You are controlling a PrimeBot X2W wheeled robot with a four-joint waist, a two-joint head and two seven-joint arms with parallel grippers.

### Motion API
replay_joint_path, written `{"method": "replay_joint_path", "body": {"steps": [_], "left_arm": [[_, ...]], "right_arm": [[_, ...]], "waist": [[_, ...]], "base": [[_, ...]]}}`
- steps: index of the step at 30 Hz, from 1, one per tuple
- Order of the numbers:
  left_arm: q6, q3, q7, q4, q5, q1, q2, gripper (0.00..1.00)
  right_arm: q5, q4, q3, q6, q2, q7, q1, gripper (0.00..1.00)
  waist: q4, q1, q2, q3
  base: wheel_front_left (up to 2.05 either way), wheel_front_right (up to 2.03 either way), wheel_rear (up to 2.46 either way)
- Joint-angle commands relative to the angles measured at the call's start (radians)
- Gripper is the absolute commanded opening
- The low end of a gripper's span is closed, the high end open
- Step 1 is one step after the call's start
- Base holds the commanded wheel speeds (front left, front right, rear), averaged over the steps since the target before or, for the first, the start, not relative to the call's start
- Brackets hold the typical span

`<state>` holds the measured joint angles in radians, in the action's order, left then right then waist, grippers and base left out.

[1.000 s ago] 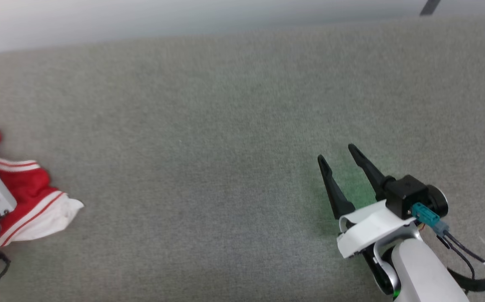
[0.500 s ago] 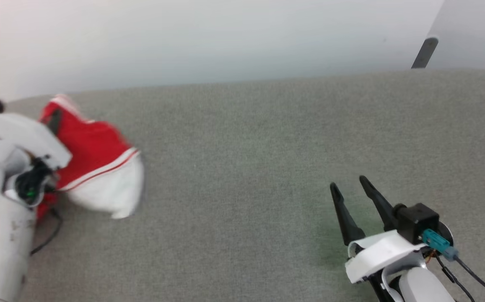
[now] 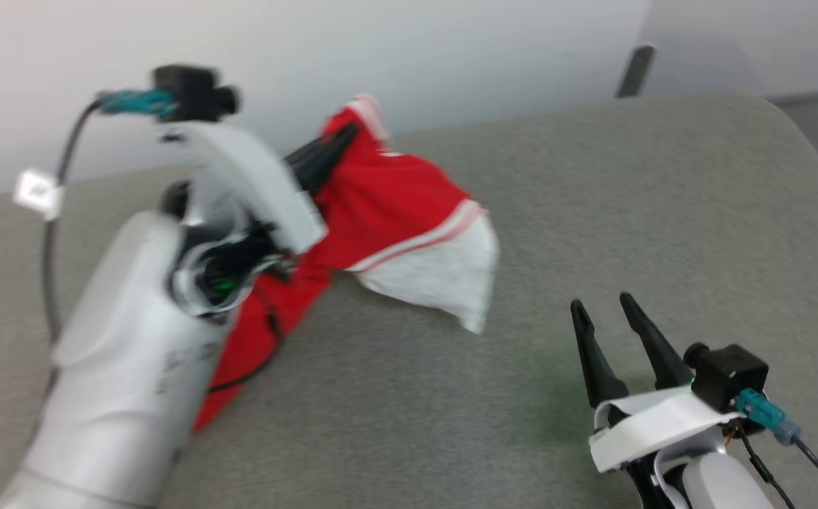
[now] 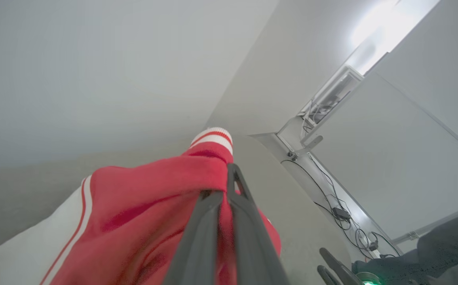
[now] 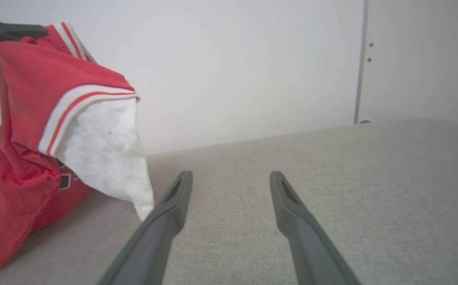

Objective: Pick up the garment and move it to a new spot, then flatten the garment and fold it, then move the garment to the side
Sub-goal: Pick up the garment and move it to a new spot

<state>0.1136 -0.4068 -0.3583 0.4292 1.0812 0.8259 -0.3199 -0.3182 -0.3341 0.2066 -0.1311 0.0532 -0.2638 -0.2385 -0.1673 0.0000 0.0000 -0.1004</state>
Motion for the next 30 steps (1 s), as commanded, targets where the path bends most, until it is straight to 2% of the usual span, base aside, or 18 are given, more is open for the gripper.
{"method": "replay_joint_path", "body": {"steps": [1,6,9,13,17,22,25,30], "left_arm": [[-0.007,-0.022,-0.01,-0.012,-0.01,0.031,0.028,0.0],[-0.009,-0.078,-0.025,0.036,-0.028,0.101,0.119,0.0],[-0.002,-0.107,-0.01,0.112,-0.059,0.147,0.142,0.0],[0.005,-0.134,0.051,0.25,-0.114,0.201,0.145,0.0],[0.009,-0.155,0.127,0.409,-0.174,0.24,0.108,0.0],[0.012,-0.19,0.169,0.591,-0.22,0.285,0.096,0.0],[0.018,-0.247,0.117,0.662,-0.247,0.284,0.093,0.0],[0.018,-0.371,-0.01,0.669,-0.254,0.239,0.078,0.0]], "right_arm": [[-0.02,0.012,0.007,0.001,-0.003,-0.001,-0.023,1.0],[-0.067,0.037,0.007,0.001,-0.003,-0.001,-0.042,1.0],[-0.095,0.047,0.013,0.001,-0.003,-0.001,-0.051,1.0],[-0.137,0.062,0.009,0.001,-0.004,-0.001,-0.047,1.0],[-0.171,0.072,0.018,0.001,-0.004,-0.001,-0.038,1.0],[-0.202,0.099,-0.027,0.001,-0.004,-0.001,-0.013,1.0],[-0.212,0.109,-0.036,0.001,-0.004,-0.001,-0.001,1.0],[-0.226,0.119,-0.029,0.001,-0.004,-0.001,-0.004,1.0]], "waist": [[-0.083,0.0,0.0,-0.057],[-0.188,0.0,0.0,-0.127],[-0.256,0.0,0.0,-0.166],[-0.334,0.0,0.0,-0.205],[-0.403,0.0,0.0,-0.238],[-0.413,0.0,0.0,-0.274],[-0.414,0.0,0.0,-0.285],[-0.413,0.0,0.0,-0.304]], "base": [[0.0,0.0,0.0],[0.0,0.0,0.0],[0.0,0.0,0.0],[0.0,0.0,0.0],[0.0,0.0,0.0],[0.0,0.0,0.0],[0.0,0.0,0.0],[0.0,0.0,0.0]]}}
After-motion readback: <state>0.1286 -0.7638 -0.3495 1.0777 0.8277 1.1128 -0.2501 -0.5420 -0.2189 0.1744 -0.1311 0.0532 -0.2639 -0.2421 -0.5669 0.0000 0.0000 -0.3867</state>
